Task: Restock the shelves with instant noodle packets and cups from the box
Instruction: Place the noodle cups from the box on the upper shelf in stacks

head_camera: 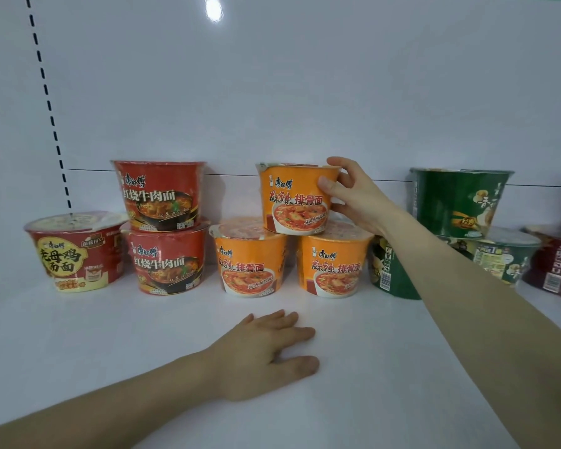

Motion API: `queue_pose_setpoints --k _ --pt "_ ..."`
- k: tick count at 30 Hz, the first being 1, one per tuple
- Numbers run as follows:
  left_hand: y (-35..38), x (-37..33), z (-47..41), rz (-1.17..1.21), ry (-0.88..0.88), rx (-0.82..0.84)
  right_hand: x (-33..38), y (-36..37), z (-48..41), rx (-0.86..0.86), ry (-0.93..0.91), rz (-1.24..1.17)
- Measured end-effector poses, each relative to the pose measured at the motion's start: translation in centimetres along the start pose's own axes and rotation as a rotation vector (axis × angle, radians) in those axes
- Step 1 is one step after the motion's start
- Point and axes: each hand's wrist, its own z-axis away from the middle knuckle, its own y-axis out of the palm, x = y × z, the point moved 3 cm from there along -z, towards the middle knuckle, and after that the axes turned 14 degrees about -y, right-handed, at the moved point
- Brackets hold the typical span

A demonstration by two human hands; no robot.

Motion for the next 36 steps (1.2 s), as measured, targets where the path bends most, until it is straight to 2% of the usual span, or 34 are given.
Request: queue_pose_setpoints --k 10,16,22,25,28,30,36 --pt "-0.1 0.0 0.1 -0.017 0.001 0.013 0.4 0.1 0.1 0.011 0.000 0.044" --pt "0.0 0.0 0.2 -0.023 0.005 0.021 1.0 0.3 0.4 -0.017 -0.054 0.278" --pt "-0.2 -0.1 0.2 -0.015 0.015 -0.004 1.8 0.0 0.9 -0.076 -0.046 0.288" --pt "-0.5 -0.3 0.5 -0.041 0.024 -0.058 2.8 -0.8 1.6 -0.154 -0.070 0.310" --pt "-1.3 -1.3 1.3 -0.257 0.091 -0.196 4.1 -1.7 2.9 -0.231 -0.173 0.554" --pt "-1.5 -2.3 1.7 -0.348 0.181 -0.296 5.0 -2.0 4.1 -0.204 -0.205 0.662" --pt "-1.1 -6.7 3.5 -0.326 0.245 -0.451 6.6 -2.2 8.6 -0.072 -0.186 0.796"
